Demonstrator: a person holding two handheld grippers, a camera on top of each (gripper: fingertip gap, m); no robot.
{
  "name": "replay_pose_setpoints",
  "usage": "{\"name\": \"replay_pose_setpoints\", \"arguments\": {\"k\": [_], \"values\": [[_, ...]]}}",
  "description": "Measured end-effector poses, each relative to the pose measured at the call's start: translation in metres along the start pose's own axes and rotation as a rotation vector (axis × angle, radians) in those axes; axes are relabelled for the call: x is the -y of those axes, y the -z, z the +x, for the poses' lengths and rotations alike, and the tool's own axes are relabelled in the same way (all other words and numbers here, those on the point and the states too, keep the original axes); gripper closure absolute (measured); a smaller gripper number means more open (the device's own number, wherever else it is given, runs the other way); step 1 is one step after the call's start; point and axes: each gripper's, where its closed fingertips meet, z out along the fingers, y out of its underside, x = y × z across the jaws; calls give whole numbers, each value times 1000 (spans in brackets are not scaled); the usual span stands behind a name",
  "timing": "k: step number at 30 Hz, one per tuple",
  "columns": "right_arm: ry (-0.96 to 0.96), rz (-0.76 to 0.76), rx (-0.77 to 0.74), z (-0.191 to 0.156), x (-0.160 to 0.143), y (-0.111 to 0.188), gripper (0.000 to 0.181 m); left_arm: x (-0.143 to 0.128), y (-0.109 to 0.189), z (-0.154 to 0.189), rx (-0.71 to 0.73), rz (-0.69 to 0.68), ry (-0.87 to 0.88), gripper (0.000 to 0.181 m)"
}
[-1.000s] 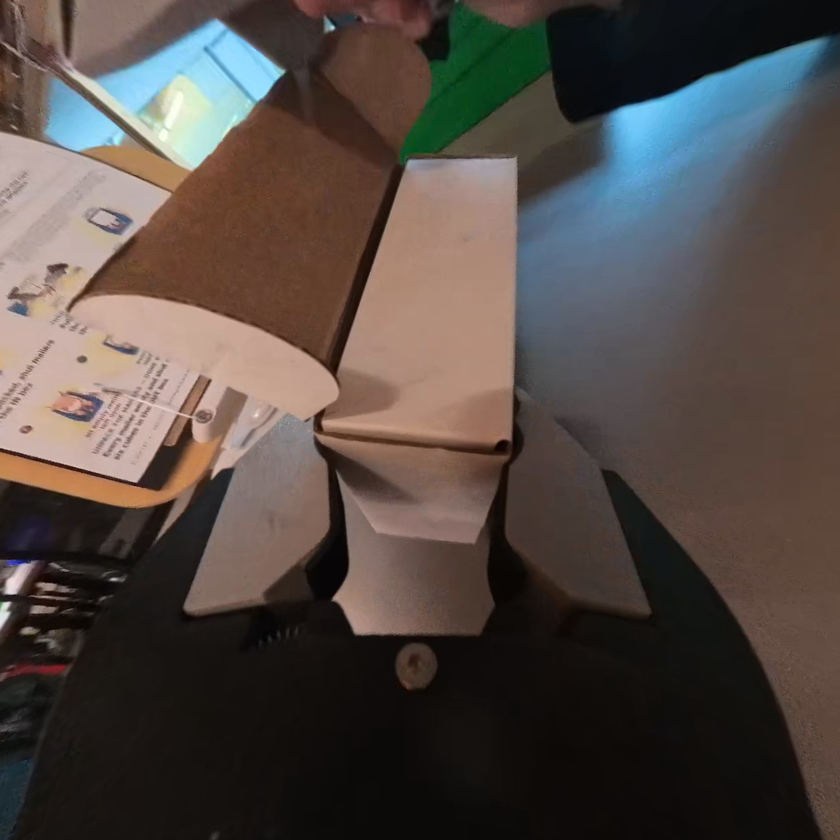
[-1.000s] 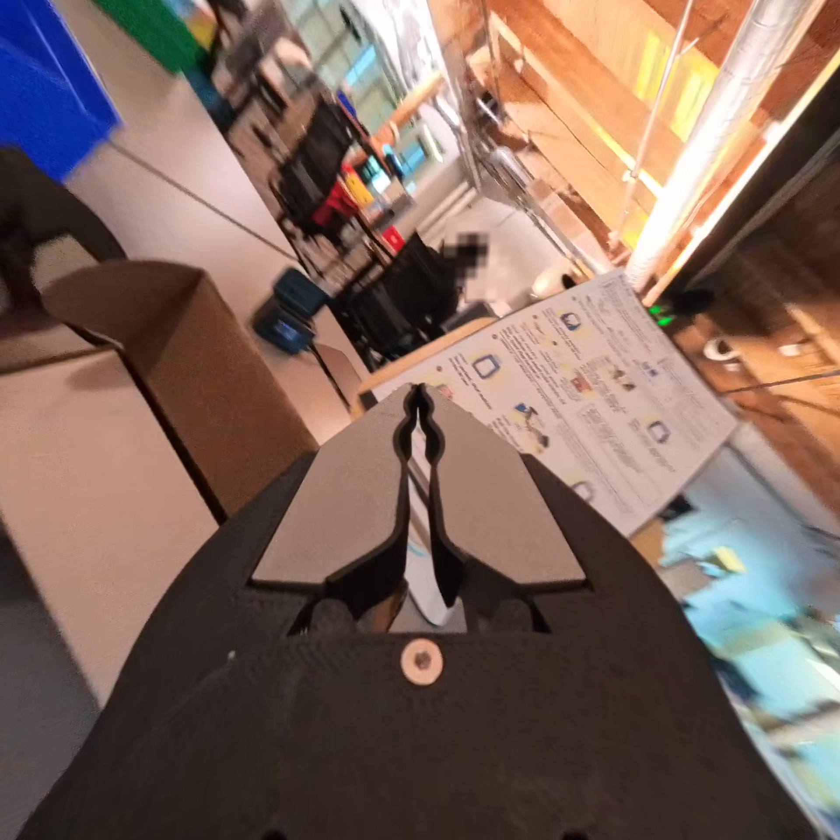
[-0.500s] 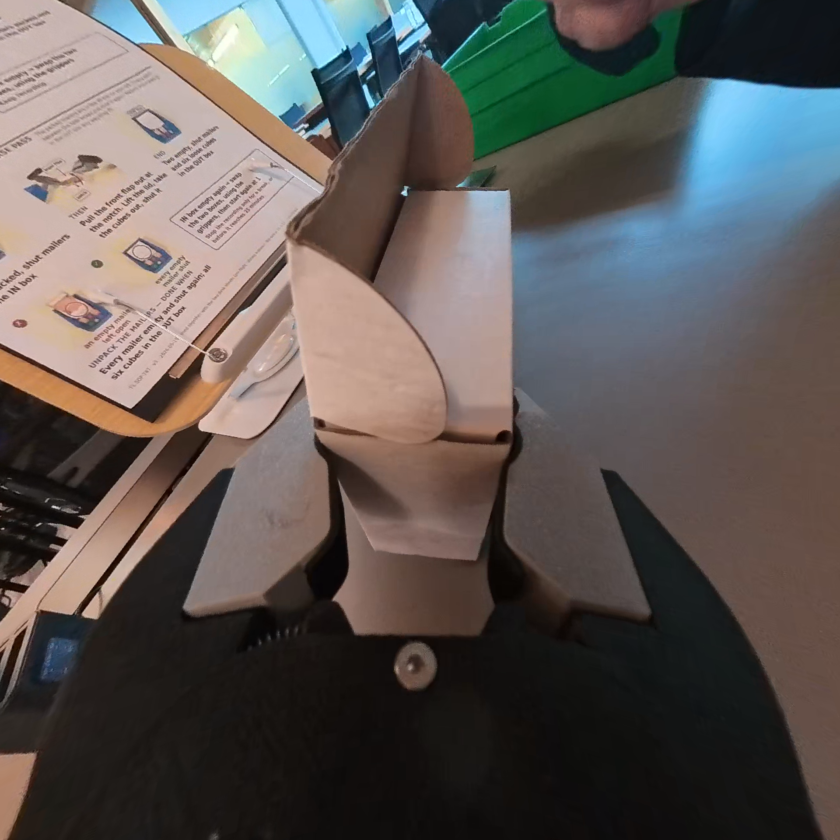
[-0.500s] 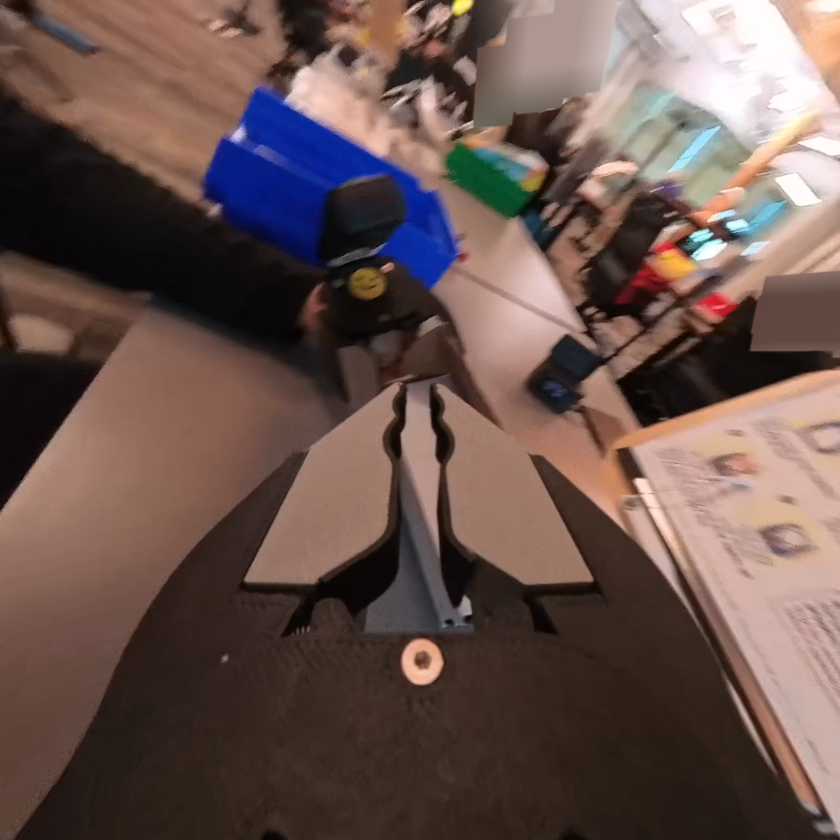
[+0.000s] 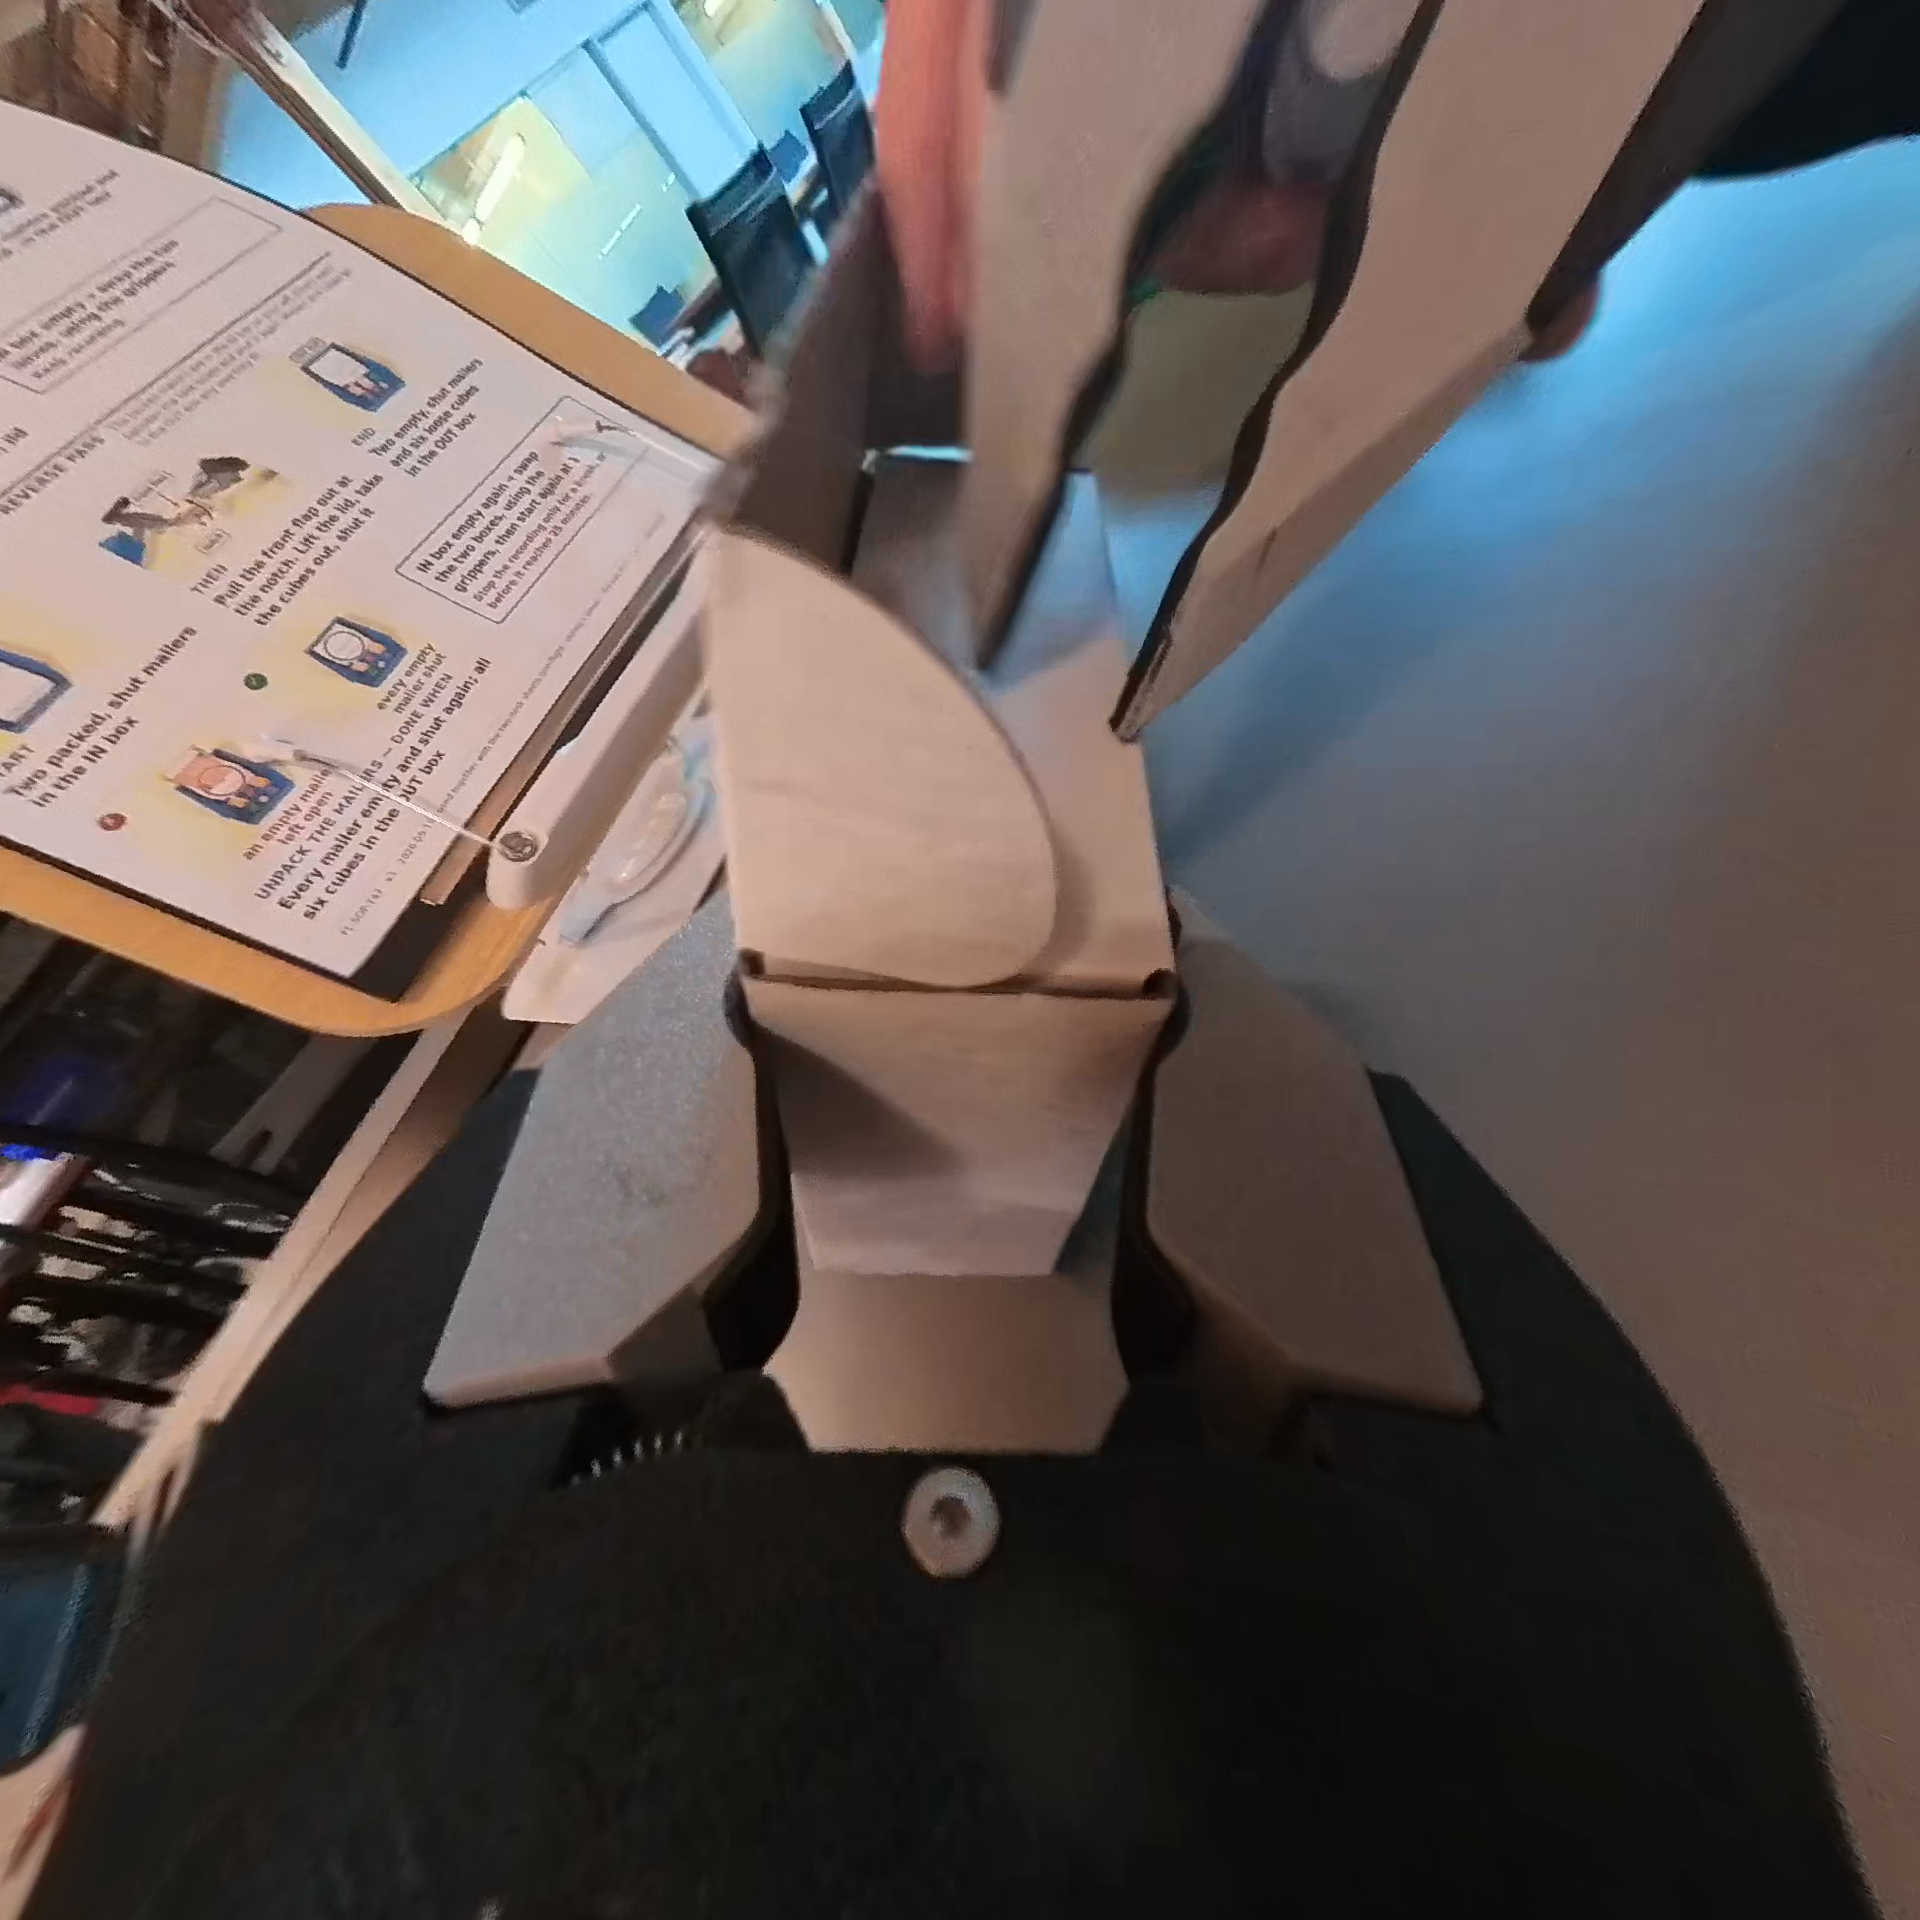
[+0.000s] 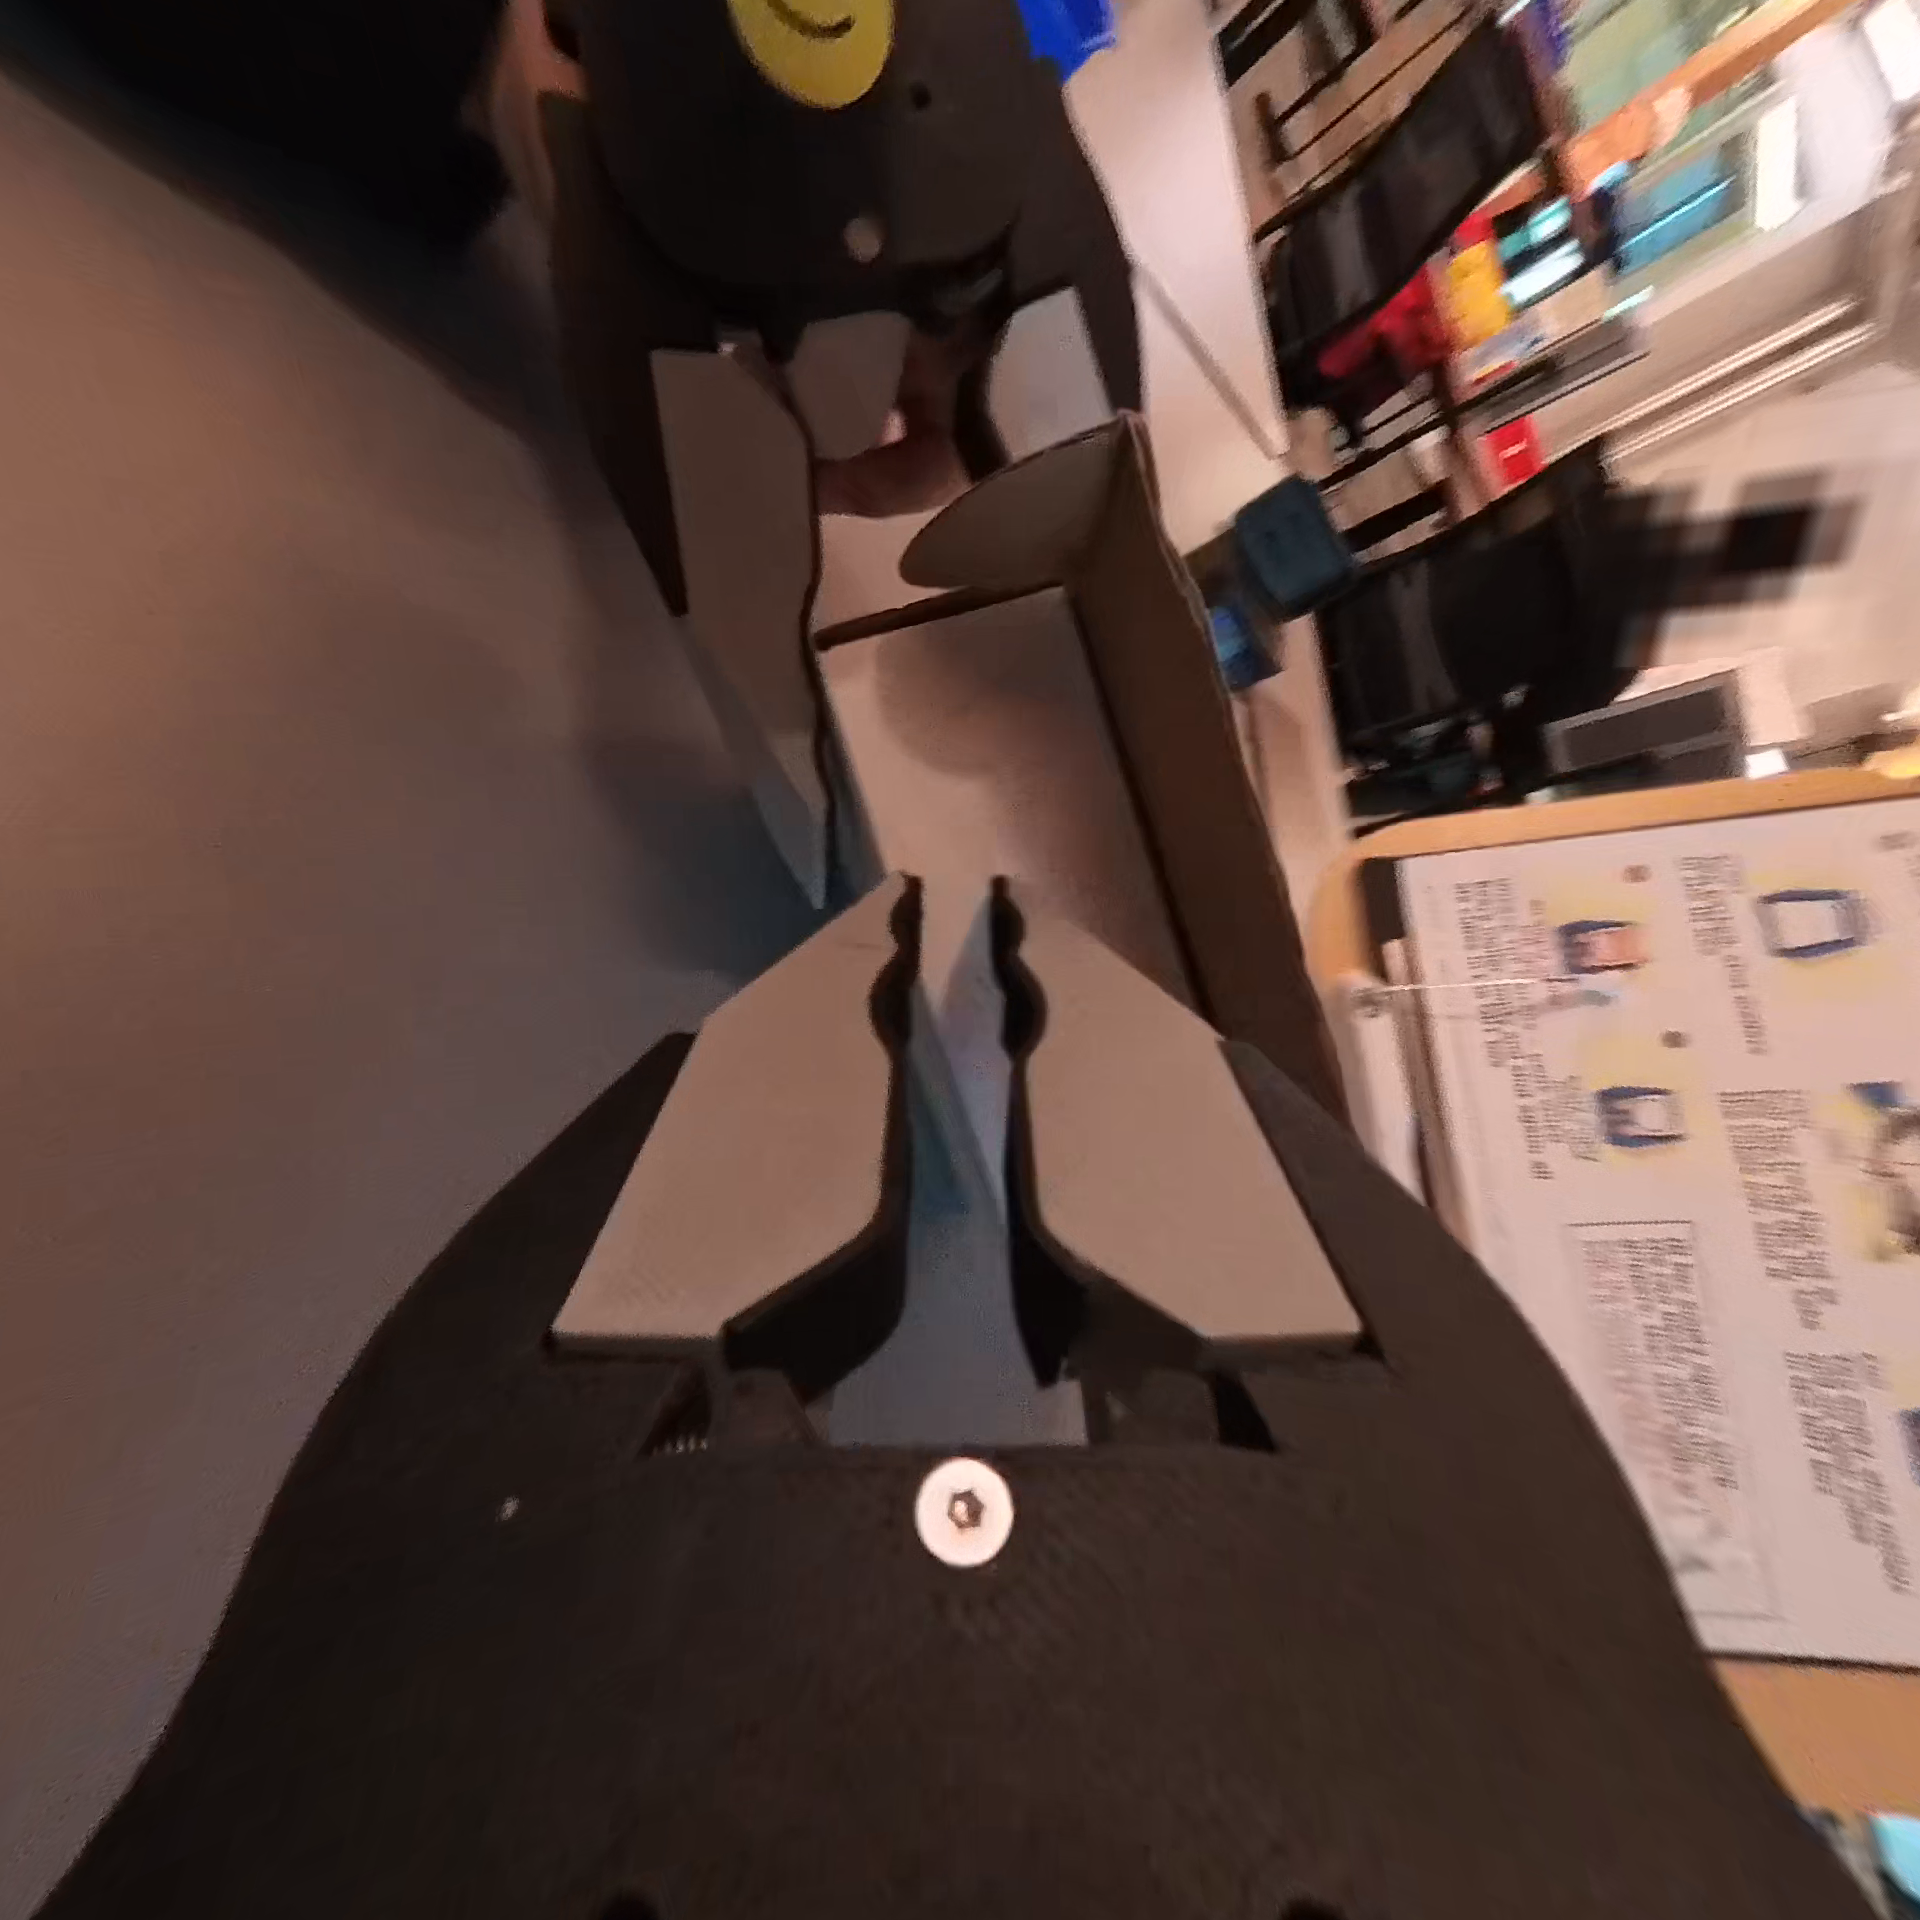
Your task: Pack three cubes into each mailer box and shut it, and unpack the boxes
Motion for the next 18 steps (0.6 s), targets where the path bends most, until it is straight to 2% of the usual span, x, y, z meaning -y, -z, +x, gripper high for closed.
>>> {"name": "replay_pose_setpoints", "arguments": {"k": [3,5,8,9,11,18], "values": [[-73,-92,133,-18,-16,-4,144,2,4,5,-51,18,78,105],[-44,-171,146,-23,-33,-8,135,4,7,7,-80,41,127,104],[8,-181,118,-27,-39,-17,118,13,11,3,-62,93,153,111],[10,-175,115,-28,-37,-21,116,15,11,2,-52,104,145,120],[22,-168,123,-33,-32,-25,118,17,11,2,-41,115,122,127],[74,-140,150,-47,-22,-31,119,20,14,-6,-3,123,119,135]]}}
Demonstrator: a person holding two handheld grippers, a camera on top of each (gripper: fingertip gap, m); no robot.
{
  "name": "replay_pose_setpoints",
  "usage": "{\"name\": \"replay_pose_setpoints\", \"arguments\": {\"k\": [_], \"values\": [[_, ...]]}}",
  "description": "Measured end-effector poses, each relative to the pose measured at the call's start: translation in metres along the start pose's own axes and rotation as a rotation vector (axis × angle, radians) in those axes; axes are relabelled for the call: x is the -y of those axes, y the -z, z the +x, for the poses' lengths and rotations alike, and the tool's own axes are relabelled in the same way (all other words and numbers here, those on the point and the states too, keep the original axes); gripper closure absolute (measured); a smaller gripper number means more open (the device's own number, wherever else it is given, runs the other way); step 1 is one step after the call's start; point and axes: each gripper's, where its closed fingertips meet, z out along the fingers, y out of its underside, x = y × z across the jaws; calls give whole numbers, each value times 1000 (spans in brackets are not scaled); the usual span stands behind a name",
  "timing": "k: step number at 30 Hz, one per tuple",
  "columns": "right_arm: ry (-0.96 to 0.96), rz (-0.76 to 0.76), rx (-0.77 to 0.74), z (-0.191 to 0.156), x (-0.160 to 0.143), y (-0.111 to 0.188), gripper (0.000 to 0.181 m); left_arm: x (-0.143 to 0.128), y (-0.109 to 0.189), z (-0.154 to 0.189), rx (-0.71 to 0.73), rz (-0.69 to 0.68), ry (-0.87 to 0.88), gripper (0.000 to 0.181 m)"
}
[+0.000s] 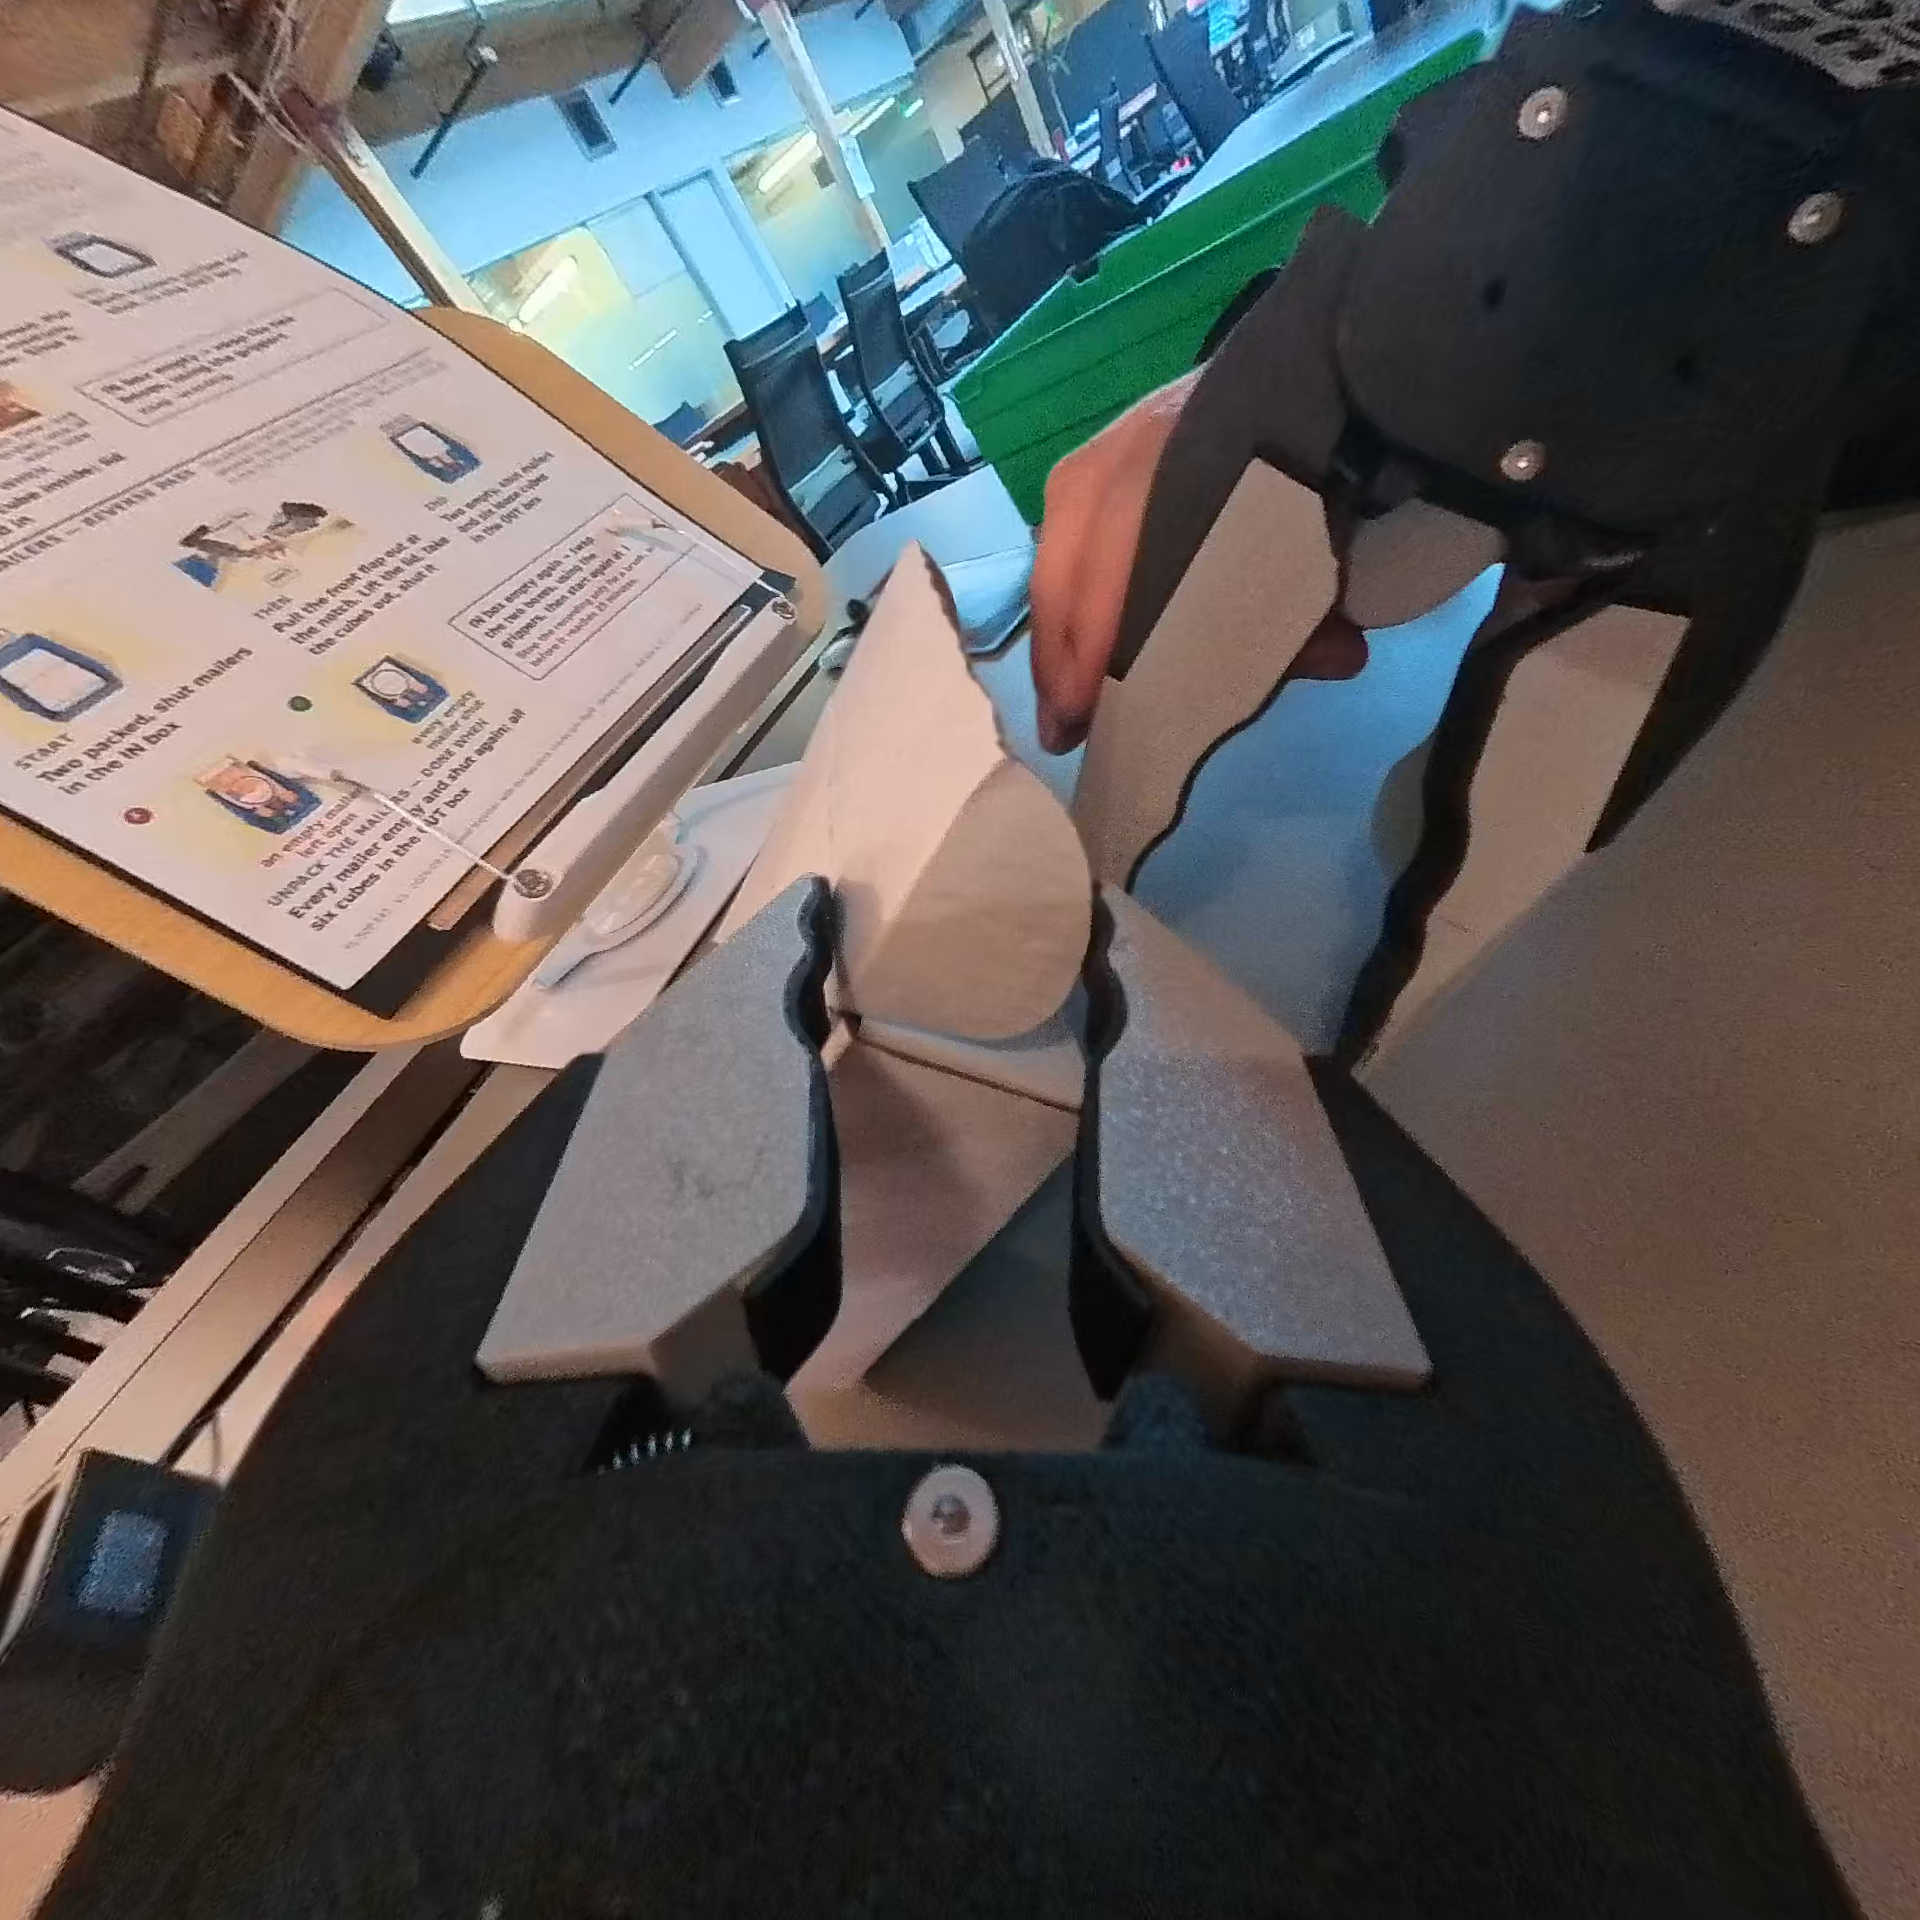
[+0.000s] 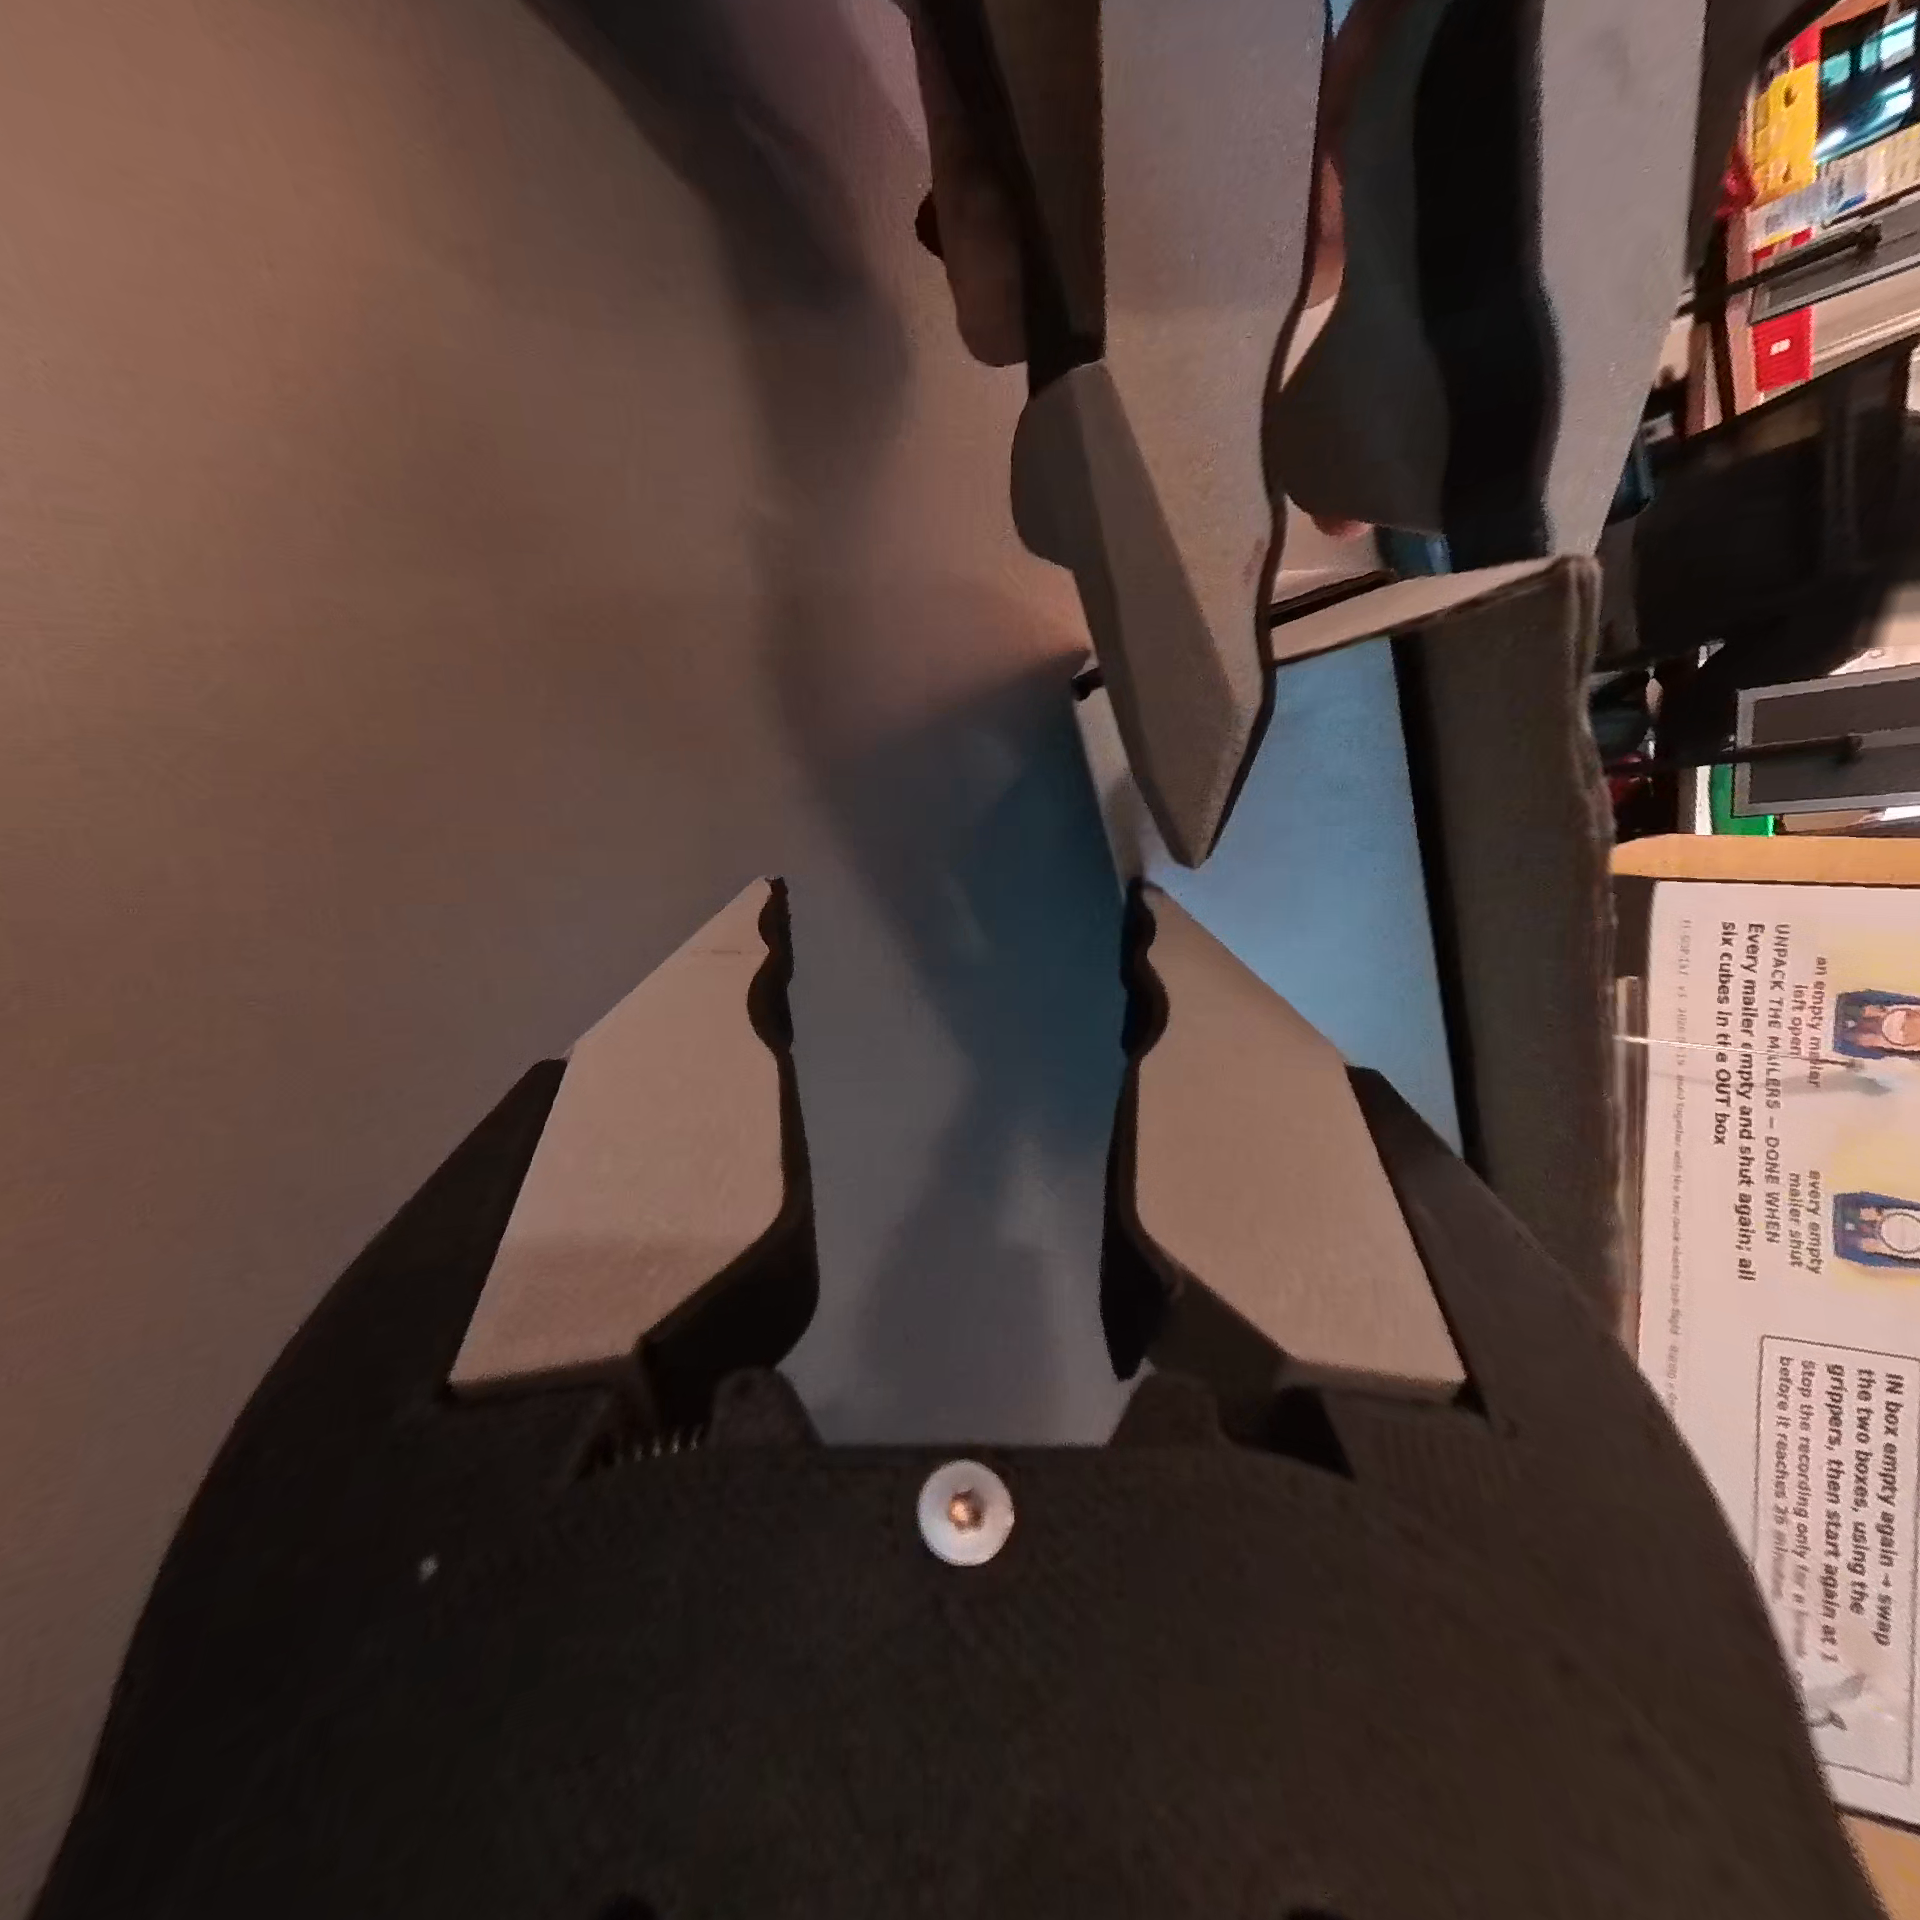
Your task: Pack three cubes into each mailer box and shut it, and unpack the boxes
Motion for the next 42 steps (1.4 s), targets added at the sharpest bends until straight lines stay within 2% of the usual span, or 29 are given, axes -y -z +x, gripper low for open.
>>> {"name": "replay_pose_setpoints", "arguments": {"k": [4,8,15,22,28,42], "values": [[-8,5,-26,7,-3,3,122,2,3,-7,23,7,-2,136],[-29,52,-117,28,-1,15,122,5,9,-16,46,37,36,137],[-83,158,-247,56,9,33,119,12,14,-16,2,79,103,138],[-48,127,-216,47,8,26,121,12,12,-6,-49,74,105,137],[-84,145,-226,53,7,32,122,11,12,-2,-74,63,105,138],[-62,96,-139,32,4,14,111,13,12,-1,-95,77,159,138]]}}
